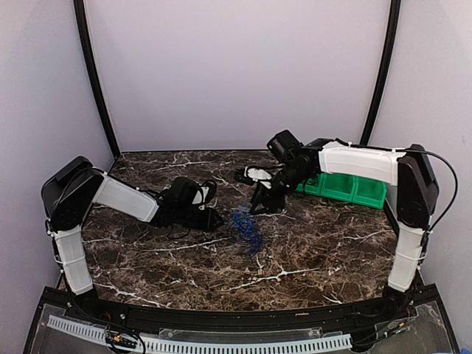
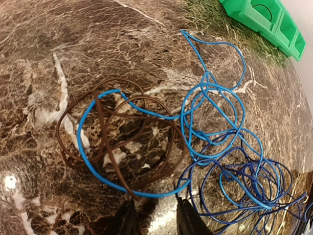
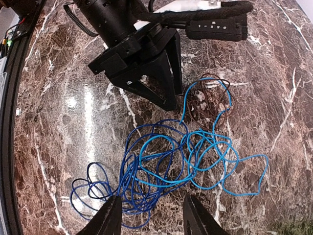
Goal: Untangle the cables
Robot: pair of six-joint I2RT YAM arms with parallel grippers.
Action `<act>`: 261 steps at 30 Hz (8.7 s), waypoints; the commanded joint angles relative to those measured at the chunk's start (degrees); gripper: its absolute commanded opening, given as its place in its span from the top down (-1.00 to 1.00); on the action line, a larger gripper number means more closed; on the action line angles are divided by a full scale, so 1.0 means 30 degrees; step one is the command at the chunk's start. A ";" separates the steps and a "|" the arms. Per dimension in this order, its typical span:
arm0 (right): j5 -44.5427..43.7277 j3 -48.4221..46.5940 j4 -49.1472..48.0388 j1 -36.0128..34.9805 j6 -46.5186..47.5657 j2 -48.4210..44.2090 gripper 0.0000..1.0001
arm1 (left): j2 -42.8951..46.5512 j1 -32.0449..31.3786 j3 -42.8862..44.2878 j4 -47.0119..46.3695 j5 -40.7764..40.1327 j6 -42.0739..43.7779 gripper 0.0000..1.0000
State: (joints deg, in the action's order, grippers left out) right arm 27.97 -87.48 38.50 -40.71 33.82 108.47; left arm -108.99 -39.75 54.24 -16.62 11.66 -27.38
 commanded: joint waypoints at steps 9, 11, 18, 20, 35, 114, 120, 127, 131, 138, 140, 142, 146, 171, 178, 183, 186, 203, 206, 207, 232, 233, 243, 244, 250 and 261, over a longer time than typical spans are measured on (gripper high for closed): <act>0.0108 -0.1287 -0.0941 -0.0665 -0.0806 0.2101 0.10 | 0.0714 0.0036 -0.0715 -0.0256 -0.0678 0.0932 1.00; 0.0244 -0.1024 -0.1021 -0.0715 -0.0797 0.1973 0.10 | 0.1438 0.0036 -0.1169 -0.0271 -0.0897 0.1026 1.00; -0.0359 -0.0250 -0.1402 -0.1392 -0.0417 0.1937 0.10 | 0.4214 0.0036 -0.2209 0.0996 -0.1520 0.1713 1.00; -0.0443 -0.0372 -0.1433 -0.1605 -0.0375 0.2106 0.10 | 0.4710 0.0036 -0.2352 0.1318 -0.1771 0.1852 1.00; -0.0926 -0.0223 -0.1464 -0.2046 -0.0545 0.2480 0.11 | 0.3061 0.0071 -0.1439 0.2206 -0.0964 0.1521 0.38; 0.0871 -0.4053 -0.6642 -0.2174 -0.0734 0.5503 0.51 | 1.0965 0.0618 0.2837 0.9827 0.1874 0.3598 1.00; 0.2189 -0.3177 -0.7670 -0.1376 -0.2038 0.6017 1.00 | 1.2187 0.0624 0.5729 1.1809 0.1648 0.3541 1.00; 0.2023 -0.2209 -0.8292 -0.1227 -0.2745 0.6094 1.00 | 1.3263 0.0622 0.9594 1.4404 -0.0447 0.4507 1.00; 0.1620 -0.2904 -0.7579 -0.1124 -0.3238 0.7122 1.00 | 1.3660 0.0640 1.2236 1.5329 -0.1580 0.5089 1.00; 0.1173 -0.3358 -0.7337 -0.1007 -0.3900 0.7846 1.00 | 1.3777 0.0626 1.5107 1.6117 -0.3427 0.5491 1.00; 0.1248 -0.3429 -0.6976 -0.1016 -0.3739 0.7599 1.00 | 1.3768 0.0630 1.4560 1.6113 -0.3456 0.5404 1.00; 0.0829 -0.3300 -0.6774 -0.1021 -0.3448 0.6919 1.00 | 1.3613 0.0623 1.3712 1.6223 -0.3309 0.5185 1.00; 0.0259 -0.3003 -0.6026 -0.0937 -0.2340 0.4801 0.64 | 1.3454 0.0623 1.1256 1.5632 -0.2459 0.4446 1.00; 0.4360 -0.8094 -0.2117 -0.2420 -0.1517 0.2653 -0.22 | 1.2748 0.0623 0.4784 1.0698 0.0270 0.2851 1.00; 0.4590 -0.9959 -0.2111 -0.2721 -0.2519 0.4039 0.42 | 1.2581 0.0629 0.4590 1.0449 0.0316 0.2786 1.00; 0.4152 -0.9445 -0.2553 -0.2038 -0.3125 0.3046 1.00 | 1.2556 0.0622 0.4006 1.0654 -0.0078 0.3202 1.00; 0.4213 -0.9076 -0.2584 -0.1215 -0.3349 0.2082 1.00 | 1.2569 0.0626 0.3306 1.0590 -0.0282 0.3444 1.00; 0.3542 -0.7695 -0.3658 0.5270 -0.4655 -0.1039 1.00 | 1.1399 0.0622 -0.0213 0.8086 -0.0391 0.4341 0.83; 0.2946 -0.7328 -0.4007 0.6045 -0.4661 -0.1318 1.00 | 1.0550 0.0623 0.0226 0.7714 -0.0067 0.3837 0.40; 0.2678 -0.7187 -0.4102 0.6242 -0.4680 -0.1394 1.00 | 1.0402 0.0622 0.0214 0.7521 0.0005 0.3771 0.35; -0.0554 -0.5063 -0.5344 1.0173 -0.4309 0.1488 1.00 | 1.0811 0.0624 -0.0872 0.5685 0.0126 0.3355 0.13; -0.0638 -0.5147 -0.5309 1.0219 -0.4193 0.1927 1.00 | 1.0797 0.0623 -0.0902 0.5635 0.0141 0.3332 0.13; -0.1577 -0.6723 -0.3645 1.0230 -0.3949 0.6338 1.00 | 1.0728 0.0622 -0.0904 0.5798 0.0185 0.3249 0.13; -0.1674 -0.6808 -0.3493 1.0230 -0.3957 0.6554 1.00 | 1.0726 0.0622 -0.0910 0.5803 0.0178 0.3254 0.13; -0.2275 -0.7281 -0.2638 1.0202 -0.3895 0.7455 1.00 | 1.0403 0.0622 -0.0850 0.5606 0.0371 0.3118 0.13; -0.3667 -0.6531 -0.0964 0.9952 -0.3771 0.6001 0.89 | 0.9718 0.0622 -0.0798 0.5039 0.0260 0.2872 0.13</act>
State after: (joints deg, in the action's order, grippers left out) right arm 19.75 -108.71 33.32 -10.17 22.11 130.80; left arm -79.57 -38.04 52.34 0.91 12.64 -18.28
